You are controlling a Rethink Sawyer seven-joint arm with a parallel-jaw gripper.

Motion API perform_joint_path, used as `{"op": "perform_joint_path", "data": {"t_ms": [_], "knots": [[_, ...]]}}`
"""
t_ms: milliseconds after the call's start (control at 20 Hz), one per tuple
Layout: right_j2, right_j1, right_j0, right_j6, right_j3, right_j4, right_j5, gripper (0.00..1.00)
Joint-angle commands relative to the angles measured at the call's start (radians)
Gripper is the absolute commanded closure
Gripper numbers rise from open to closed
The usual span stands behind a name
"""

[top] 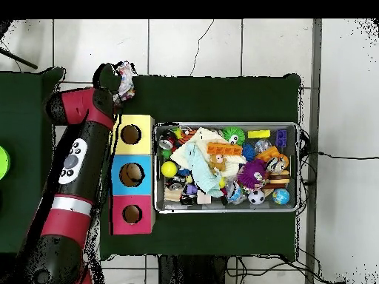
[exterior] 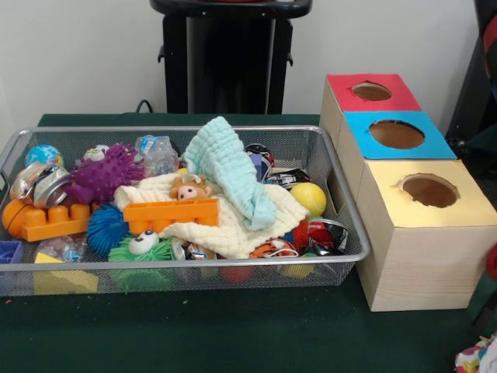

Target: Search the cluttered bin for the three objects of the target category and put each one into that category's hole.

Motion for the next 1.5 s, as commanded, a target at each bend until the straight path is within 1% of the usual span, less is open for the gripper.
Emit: {"op": "perform_joint_path", "data": {"t_ms": [50,150,600,950,1150,1300,1500], "knots": [[0.095,0.036,0.005,0.053,0.076,-0.087,-0.057,0.0],[0.089,0.031,0.008,0.071,0.083,-0.099,-0.066,0.0],[0.139,-0.001,0.014,0.061,0.096,-0.15,-0.053,0.0],[0.195,-0.047,0.028,0.037,0.146,-0.196,-0.071,0.0],[0.218,-0.065,0.029,0.033,0.157,-0.224,-0.076,0.0],[0.23,-0.069,0.024,0.033,0.15,-0.239,-0.069,0.0],[0.245,-0.074,0.028,0.036,0.16,-0.255,-0.083,0.0]]}}
